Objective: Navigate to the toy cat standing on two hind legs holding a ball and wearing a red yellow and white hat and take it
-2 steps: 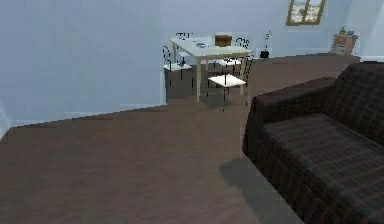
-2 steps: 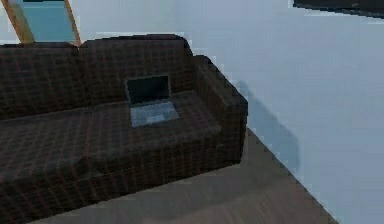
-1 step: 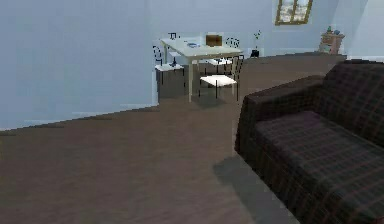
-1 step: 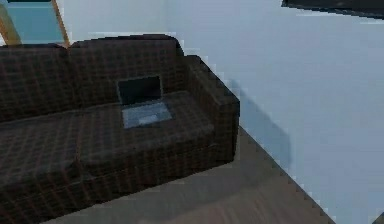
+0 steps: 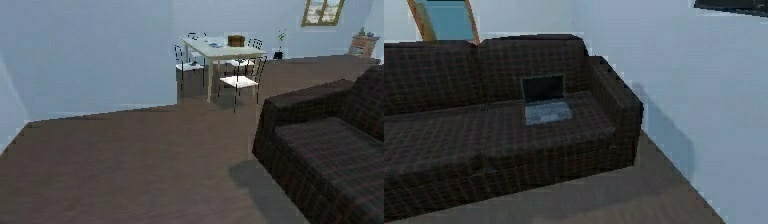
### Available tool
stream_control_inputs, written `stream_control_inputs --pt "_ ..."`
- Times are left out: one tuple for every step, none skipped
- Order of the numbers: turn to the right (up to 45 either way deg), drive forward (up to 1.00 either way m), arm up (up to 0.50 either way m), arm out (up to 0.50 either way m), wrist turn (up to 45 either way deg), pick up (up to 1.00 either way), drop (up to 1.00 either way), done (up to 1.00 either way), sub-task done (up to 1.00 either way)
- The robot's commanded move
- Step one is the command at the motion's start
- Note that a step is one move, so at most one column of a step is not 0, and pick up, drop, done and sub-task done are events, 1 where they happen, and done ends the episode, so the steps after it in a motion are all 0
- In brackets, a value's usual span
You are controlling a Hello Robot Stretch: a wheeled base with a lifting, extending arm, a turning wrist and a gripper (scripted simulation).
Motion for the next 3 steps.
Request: stream_control_inputs --pt "0.0 1.00 0.00 0.00 0.0 0.00 0.00 0.00 0.00" --pt "0.0 0.75 0.00 0.00 0.0 0.00 0.00 0.00 0.00" --pt "21.0 0.00 0.00 0.00 0.0 0.00 0.00 0.00 0.00"
